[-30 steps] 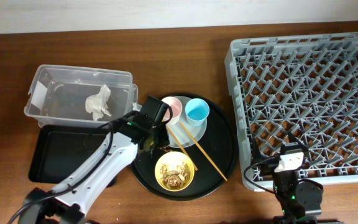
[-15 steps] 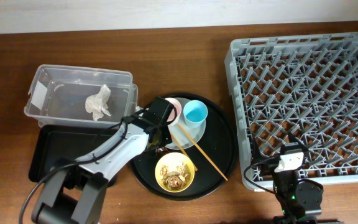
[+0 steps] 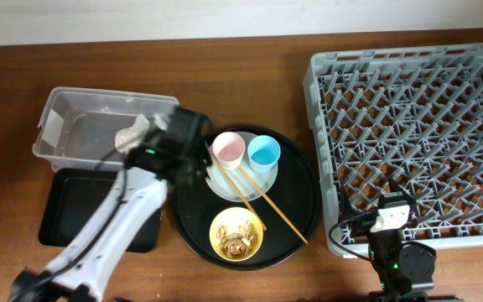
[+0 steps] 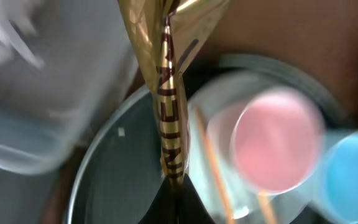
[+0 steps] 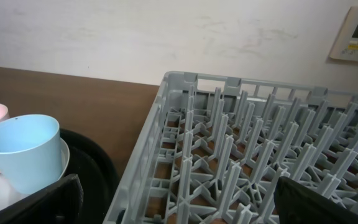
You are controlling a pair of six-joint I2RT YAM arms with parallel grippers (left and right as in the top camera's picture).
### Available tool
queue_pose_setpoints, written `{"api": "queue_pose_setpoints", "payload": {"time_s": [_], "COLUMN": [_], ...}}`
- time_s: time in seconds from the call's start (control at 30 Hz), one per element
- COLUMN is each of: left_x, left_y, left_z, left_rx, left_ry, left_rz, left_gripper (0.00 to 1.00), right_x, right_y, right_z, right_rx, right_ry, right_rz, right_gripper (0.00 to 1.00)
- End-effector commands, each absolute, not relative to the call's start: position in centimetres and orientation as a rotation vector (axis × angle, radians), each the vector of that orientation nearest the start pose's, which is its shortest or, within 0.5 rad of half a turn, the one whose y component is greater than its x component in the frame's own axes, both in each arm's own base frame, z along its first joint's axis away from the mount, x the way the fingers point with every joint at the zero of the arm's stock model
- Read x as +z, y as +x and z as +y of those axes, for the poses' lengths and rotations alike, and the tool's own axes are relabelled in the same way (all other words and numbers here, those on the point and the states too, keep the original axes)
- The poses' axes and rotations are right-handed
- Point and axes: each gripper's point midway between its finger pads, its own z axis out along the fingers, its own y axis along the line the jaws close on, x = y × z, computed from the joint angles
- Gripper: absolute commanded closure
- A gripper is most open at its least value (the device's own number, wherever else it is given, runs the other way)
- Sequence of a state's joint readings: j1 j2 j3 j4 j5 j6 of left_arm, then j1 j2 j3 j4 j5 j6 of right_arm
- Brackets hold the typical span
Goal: Sort waste into correct bins and load items into the dishwasher rack
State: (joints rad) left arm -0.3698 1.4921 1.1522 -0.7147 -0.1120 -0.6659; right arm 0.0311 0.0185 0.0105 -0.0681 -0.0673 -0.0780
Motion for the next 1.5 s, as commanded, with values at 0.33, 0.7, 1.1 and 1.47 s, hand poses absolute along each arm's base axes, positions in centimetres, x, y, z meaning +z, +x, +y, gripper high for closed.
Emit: {"api": "queue_pose_setpoints", "payload": {"time_s": [0.33, 0.7, 1.1, 1.47], "left_x": [17.2, 12.3, 17.5, 10.9], "left_y": [39.5, 24.5, 26.7, 22.1], "left_z": [2.2, 6.1, 7.4, 7.4], "left_rx": [-0.079, 0.243, 0.131, 0.185], "left_ry": [-0.726, -1.284, -1.172, -1.384], "left_rz": [2.399, 2.57, 2.369, 2.461], "left_gripper": [1.0, 0.98, 0.25, 0.29], "right_x": [15.5, 15.5, 15.5, 15.5], "right_y": [24.6, 24.6, 24.6, 24.6], "right_z": [1.6, 1.6, 1.6, 1.6], "right_rx": [0.013, 0.013, 0.013, 0.013], "right_ry": [-0.124, -0.124, -0.124, -0.124], "right_rz": [1.646, 1.646, 1.646, 1.646], "right_gripper": [0.01, 0.01, 0.01, 0.01]}}
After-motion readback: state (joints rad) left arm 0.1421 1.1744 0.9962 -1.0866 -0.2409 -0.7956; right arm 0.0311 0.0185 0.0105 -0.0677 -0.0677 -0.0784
